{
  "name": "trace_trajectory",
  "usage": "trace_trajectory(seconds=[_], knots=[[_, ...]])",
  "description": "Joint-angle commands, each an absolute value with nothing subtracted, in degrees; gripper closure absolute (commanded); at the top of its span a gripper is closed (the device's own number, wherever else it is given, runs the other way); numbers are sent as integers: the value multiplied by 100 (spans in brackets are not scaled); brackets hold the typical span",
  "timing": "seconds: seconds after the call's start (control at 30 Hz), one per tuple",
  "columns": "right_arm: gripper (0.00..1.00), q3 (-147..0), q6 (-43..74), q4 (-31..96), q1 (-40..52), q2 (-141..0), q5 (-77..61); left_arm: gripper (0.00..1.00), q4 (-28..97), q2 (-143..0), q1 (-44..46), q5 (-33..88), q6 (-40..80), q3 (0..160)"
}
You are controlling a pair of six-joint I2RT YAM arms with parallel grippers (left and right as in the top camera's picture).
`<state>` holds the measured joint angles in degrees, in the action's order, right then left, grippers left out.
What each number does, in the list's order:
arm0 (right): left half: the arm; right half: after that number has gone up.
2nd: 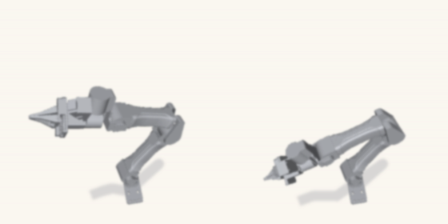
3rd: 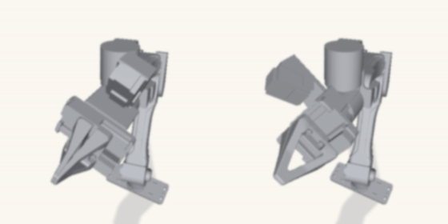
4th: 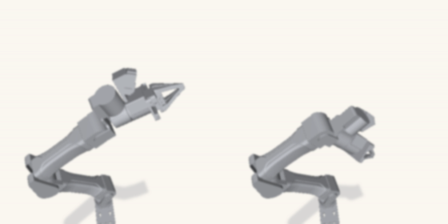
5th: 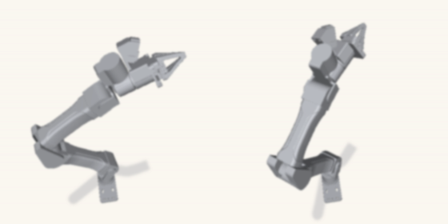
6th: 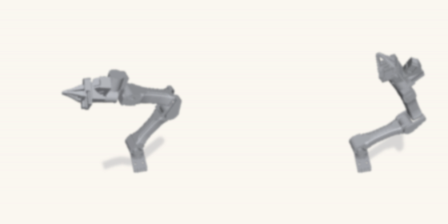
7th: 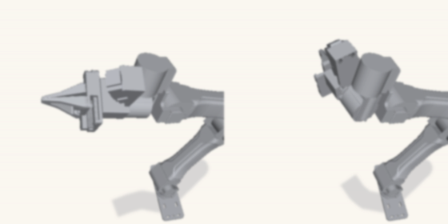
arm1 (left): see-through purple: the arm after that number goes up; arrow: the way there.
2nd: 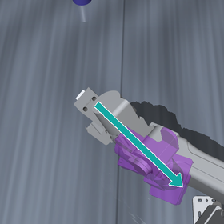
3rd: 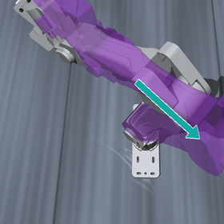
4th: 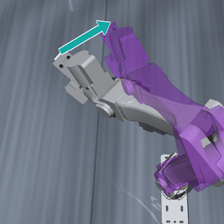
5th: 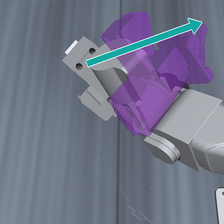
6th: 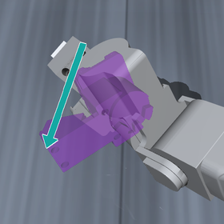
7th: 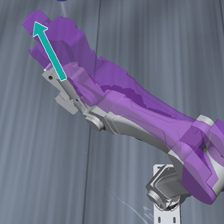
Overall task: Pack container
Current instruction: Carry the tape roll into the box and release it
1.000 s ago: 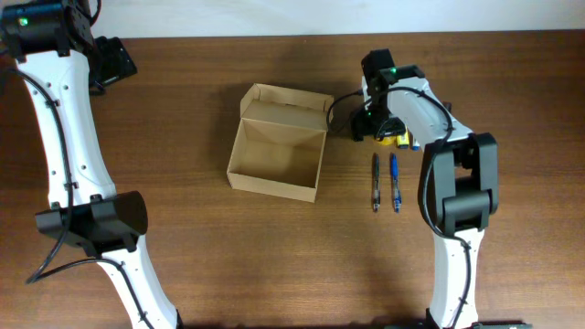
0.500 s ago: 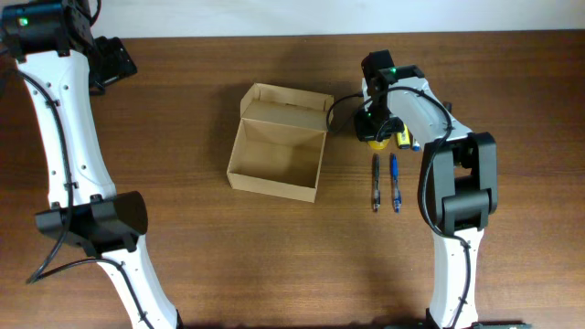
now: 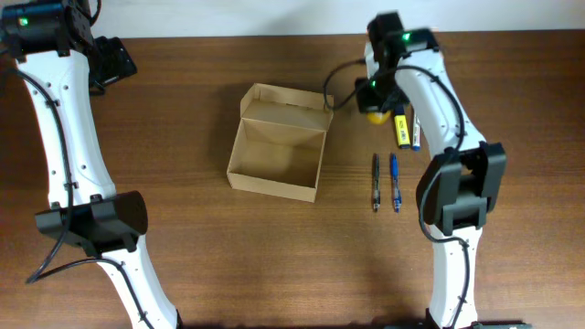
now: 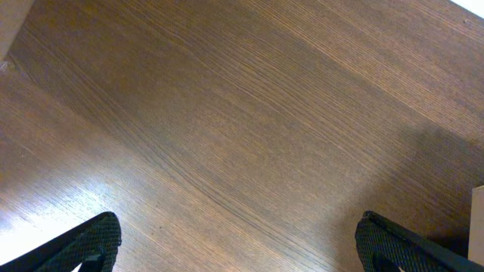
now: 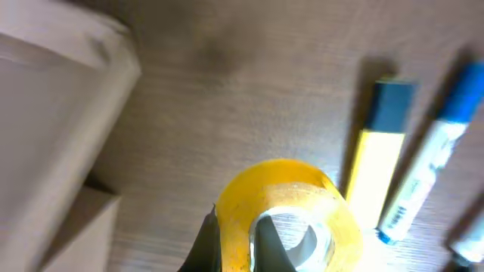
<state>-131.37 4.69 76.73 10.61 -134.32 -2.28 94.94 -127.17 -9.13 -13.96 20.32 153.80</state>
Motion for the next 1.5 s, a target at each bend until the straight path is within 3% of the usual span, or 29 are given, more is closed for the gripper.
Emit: trace_trajectory(seconds=[0.0,0.3,0.7,1.1,1.47], knots=[[96,-14068,489,8055,1317,-13233,-303,0,9500,-12608,-928,-1420,1964,15356],[96,-15530,-174,9183,2408,-13233,-276,0,9500,-12608,-928,-1420,1964,15356],[96,-15061,-915,8897,4088,-13260,-244,0,9500,-12608,-928,-1420,1962,15356],[96,-12427,-967,7011,3964,-13264,-132,0,9500,-12608,-928,-1420,1964,15356],[96,-11277,-967,6208,3887,-13264,-130,0,9500,-12608,-928,-1420,1964,15356]])
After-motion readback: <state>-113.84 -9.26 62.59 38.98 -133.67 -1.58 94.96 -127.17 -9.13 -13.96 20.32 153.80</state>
